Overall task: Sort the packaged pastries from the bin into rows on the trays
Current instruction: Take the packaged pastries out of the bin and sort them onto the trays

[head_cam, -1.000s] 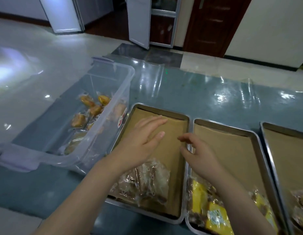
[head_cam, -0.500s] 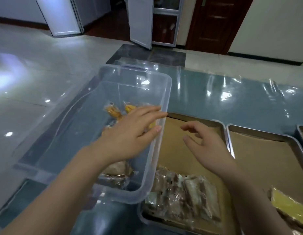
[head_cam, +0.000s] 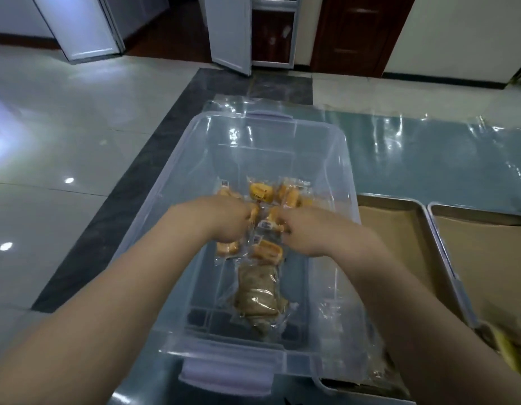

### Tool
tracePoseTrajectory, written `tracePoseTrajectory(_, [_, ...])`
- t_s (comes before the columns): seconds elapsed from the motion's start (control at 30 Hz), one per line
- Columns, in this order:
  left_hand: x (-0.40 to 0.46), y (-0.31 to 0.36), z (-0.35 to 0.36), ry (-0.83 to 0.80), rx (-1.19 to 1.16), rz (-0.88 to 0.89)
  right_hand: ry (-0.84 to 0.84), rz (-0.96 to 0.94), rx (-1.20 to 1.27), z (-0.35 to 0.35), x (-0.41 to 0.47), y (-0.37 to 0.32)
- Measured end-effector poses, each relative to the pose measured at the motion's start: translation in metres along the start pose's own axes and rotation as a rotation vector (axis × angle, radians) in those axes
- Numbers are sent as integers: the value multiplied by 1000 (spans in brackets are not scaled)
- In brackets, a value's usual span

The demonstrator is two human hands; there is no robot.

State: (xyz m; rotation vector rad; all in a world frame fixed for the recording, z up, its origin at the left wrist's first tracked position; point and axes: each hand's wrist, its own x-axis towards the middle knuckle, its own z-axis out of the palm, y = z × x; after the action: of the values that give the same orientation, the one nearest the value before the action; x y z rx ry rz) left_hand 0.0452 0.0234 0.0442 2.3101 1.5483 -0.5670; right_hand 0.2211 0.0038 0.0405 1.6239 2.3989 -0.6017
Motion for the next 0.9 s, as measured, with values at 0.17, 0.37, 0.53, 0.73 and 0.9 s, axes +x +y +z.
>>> tracePoseTrajectory(0.17, [56, -23, 49, -273, -87, -30, -249, 16, -281, 15, 47, -38])
tracePoseTrajectory(0.37, [65, -34, 103, -569, -387, -210, -531, 40, -391, 61, 58, -31])
tracePoseTrajectory(0.53, [62, -20, 110, -666, -589, -256, -551, 41, -377, 63, 61, -32])
tracePoseTrajectory(0.73, [58, -2, 114, -689, -678, -261, -565, 9, -386, 62, 63, -31])
tracePoseTrajectory(0.9, [59, 3, 123, -635, -804, -304, -557, 23, -396, 63, 70, -21])
